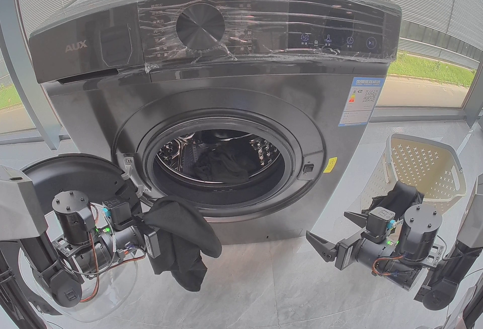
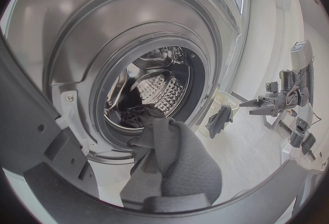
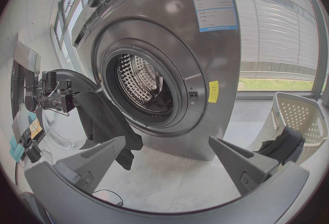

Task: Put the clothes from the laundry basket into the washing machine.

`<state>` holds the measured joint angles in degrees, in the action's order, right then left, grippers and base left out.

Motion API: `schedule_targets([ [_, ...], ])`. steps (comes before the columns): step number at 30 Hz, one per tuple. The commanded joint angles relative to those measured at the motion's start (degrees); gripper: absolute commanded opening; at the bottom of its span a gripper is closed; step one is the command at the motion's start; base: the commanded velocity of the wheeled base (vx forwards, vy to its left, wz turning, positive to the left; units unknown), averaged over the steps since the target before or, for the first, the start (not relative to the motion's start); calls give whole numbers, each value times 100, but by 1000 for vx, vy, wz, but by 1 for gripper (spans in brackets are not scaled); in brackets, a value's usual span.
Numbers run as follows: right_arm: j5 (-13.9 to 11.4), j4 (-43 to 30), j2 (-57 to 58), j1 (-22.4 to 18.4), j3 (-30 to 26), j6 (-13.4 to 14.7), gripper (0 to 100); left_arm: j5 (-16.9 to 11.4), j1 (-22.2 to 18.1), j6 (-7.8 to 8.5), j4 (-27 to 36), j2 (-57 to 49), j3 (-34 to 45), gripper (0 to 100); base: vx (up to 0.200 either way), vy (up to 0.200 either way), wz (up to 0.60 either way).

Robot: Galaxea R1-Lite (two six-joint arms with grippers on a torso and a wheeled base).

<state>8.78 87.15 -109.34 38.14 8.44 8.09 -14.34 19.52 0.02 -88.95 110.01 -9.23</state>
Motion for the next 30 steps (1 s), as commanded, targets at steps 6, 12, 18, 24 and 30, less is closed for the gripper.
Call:
schedule_targets([
  [6, 1, 12, 0, 167, 9, 8, 100, 10, 228, 6, -25, -102, 158, 0, 0, 0, 0],
  [12, 1, 4, 18, 378, -9, 8, 100, 133, 553, 6, -8, 29, -220, 0, 0, 0, 0],
  [18, 28, 4, -9, 668, -35, 69, 100, 300, 711, -134, -8, 847, -1318, 0, 0, 0, 0],
  [24, 36, 4, -9, 677, -44, 69, 100, 994, 1142, -758, -8, 1594, -2382, 0, 0, 0, 0],
  [30, 36, 4, -17, 677, -44, 69, 100, 1539, 1142, -925, -8, 2543, -3902, 0, 0, 0, 0],
])
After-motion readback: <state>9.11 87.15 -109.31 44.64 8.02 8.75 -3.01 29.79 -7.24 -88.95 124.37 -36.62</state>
